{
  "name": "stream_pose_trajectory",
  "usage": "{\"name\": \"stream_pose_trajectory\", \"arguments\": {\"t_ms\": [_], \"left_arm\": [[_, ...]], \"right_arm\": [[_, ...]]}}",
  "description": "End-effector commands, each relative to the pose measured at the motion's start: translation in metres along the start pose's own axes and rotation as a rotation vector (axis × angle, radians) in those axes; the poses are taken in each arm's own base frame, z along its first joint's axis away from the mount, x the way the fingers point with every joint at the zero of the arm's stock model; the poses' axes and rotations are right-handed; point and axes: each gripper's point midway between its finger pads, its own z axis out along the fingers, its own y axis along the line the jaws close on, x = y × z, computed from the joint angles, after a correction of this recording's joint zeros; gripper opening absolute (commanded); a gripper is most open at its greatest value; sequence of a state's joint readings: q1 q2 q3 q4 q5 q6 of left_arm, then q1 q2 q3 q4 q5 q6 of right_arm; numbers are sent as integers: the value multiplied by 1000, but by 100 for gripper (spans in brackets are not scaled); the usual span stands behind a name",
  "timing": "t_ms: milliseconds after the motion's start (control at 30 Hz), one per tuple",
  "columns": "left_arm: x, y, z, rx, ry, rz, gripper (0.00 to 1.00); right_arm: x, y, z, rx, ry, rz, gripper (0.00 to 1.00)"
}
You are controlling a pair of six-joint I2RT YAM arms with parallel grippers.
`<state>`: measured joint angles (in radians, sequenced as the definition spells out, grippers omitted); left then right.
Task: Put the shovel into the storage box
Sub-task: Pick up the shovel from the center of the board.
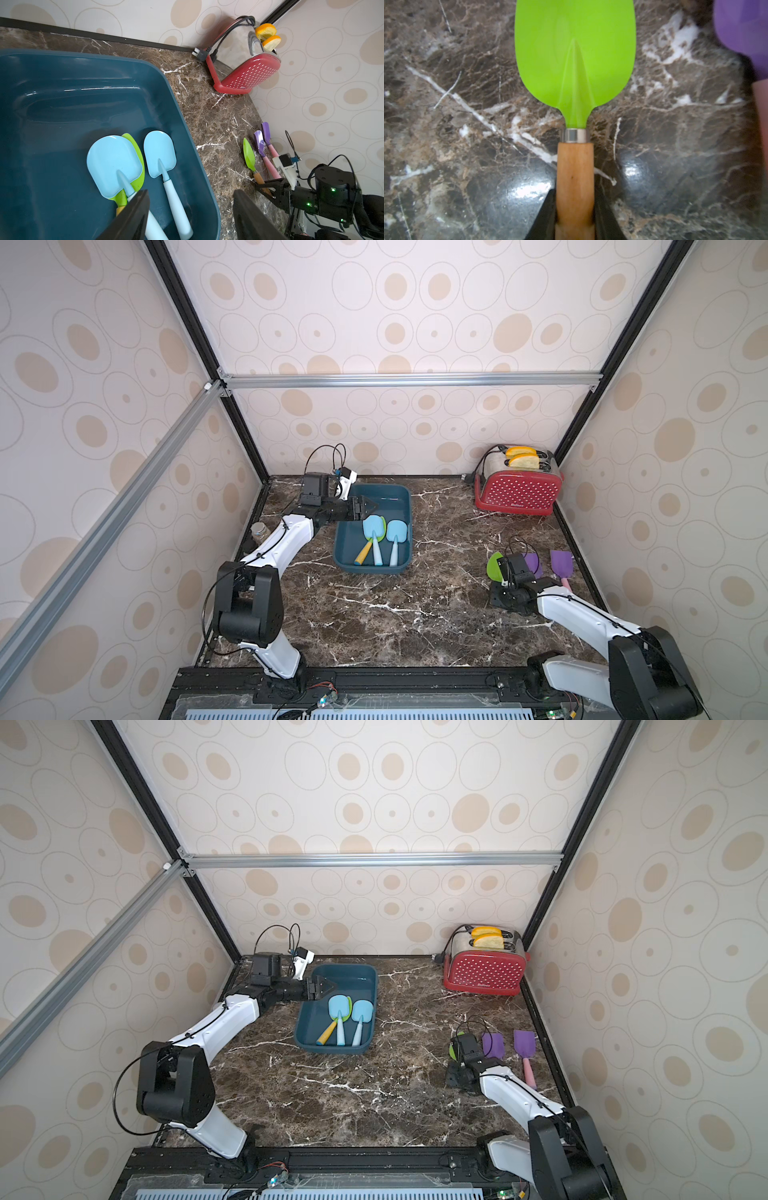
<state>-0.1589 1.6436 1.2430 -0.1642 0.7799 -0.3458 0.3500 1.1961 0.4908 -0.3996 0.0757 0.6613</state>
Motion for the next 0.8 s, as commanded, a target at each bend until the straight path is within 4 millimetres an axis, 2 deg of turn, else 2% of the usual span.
{"name": "stream_pose_trajectory", "arguments": {"t_ms": [0, 267, 400, 600, 767], "left_arm": [[-10, -12, -2, 54, -37, 3, 67], [-2, -19, 6, 93, -19, -6, 68], [6, -30, 14, 131, 4, -6, 68], [21, -58, 34, 206, 32, -4, 69], [17, -77, 40, 297, -9, -46, 69]], "right_arm": [[7, 6, 3, -38, 43, -21, 0], [-5, 25, -6, -99, 26, -70, 0], [-23, 46, -24, -115, -22, -171, 0], [-65, 107, -68, -171, -168, -371, 0], [-93, 161, -100, -259, -259, -490, 0]]}}
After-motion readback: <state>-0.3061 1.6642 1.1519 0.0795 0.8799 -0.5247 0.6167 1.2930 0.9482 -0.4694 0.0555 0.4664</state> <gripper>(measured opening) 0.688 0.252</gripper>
